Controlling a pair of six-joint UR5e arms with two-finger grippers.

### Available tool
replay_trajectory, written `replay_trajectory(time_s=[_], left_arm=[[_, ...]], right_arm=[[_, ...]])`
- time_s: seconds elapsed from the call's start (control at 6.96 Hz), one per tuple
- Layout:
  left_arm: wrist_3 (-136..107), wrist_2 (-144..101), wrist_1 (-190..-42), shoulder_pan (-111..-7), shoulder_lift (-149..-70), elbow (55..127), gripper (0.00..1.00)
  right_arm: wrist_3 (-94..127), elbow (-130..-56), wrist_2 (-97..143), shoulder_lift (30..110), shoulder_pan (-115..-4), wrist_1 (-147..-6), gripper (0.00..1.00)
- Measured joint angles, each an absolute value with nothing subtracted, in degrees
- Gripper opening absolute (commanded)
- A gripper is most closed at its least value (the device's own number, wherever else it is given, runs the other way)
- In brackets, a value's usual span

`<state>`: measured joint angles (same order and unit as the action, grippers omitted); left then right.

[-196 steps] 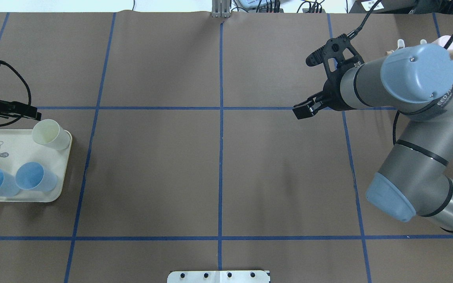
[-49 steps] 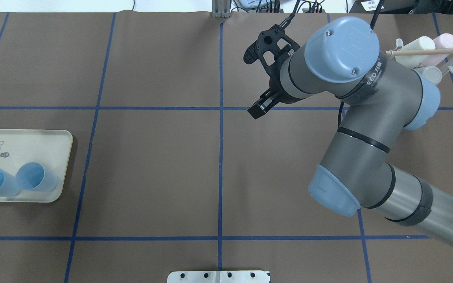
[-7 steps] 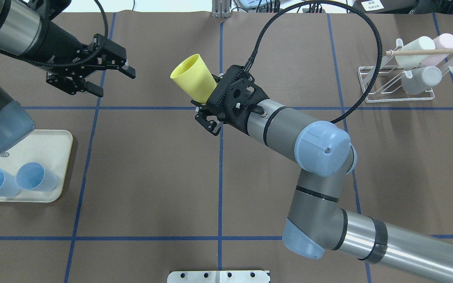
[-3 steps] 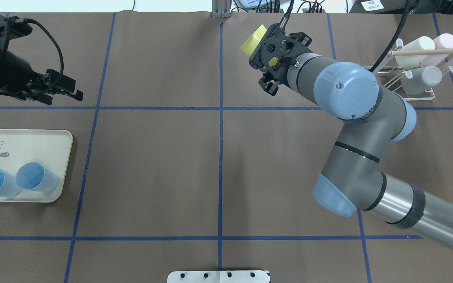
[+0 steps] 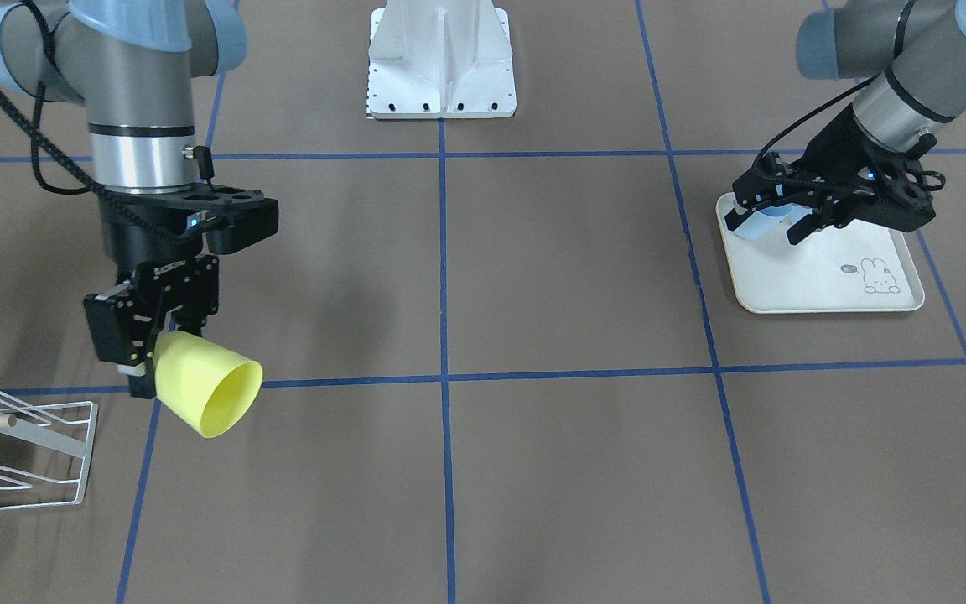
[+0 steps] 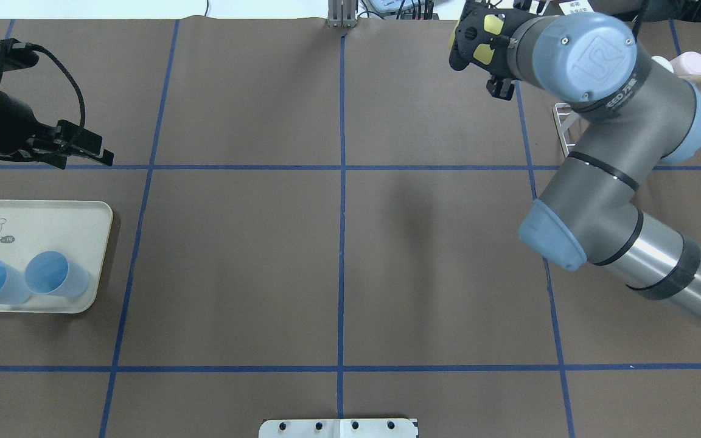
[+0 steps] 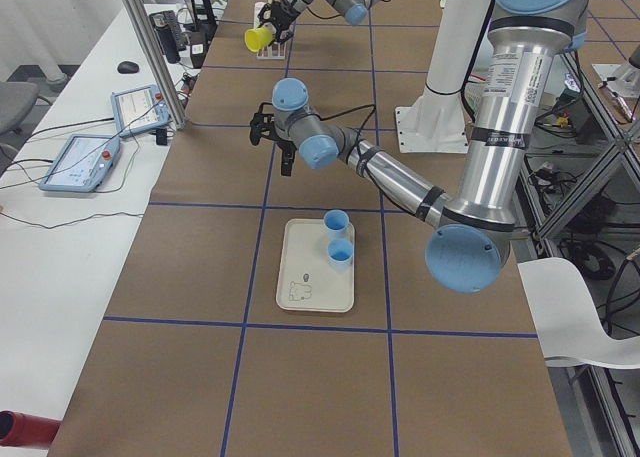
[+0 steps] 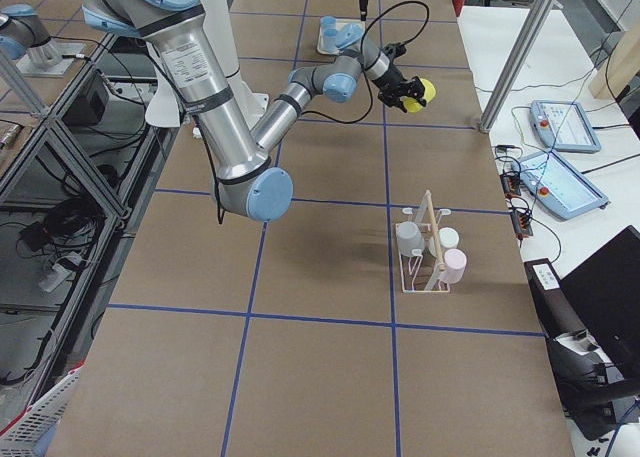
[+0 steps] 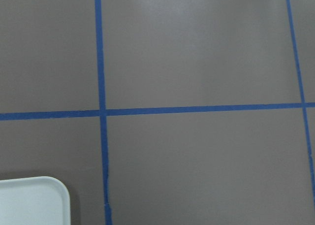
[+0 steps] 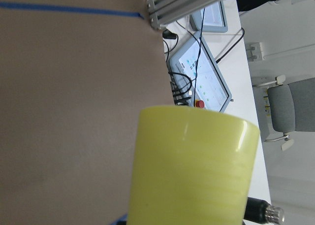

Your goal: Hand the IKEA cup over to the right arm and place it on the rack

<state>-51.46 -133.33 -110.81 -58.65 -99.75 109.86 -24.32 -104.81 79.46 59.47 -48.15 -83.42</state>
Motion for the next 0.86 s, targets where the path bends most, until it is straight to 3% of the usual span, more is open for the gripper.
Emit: replay_trajectory(time_s=[0.29, 0.86], left_arm=[[-51.70, -133.33, -110.83, -58.57, -99.68, 109.95, 1.00], [-52.02, -133.33, -110.89, -58.46, -99.67, 110.15, 1.00]], right_arm=[[-43.75, -104.55, 79.55, 61.01, -54.62, -89.03, 0.21], [-72.07, -100.71, 72.11, 66.35, -59.70, -89.76, 0.38]])
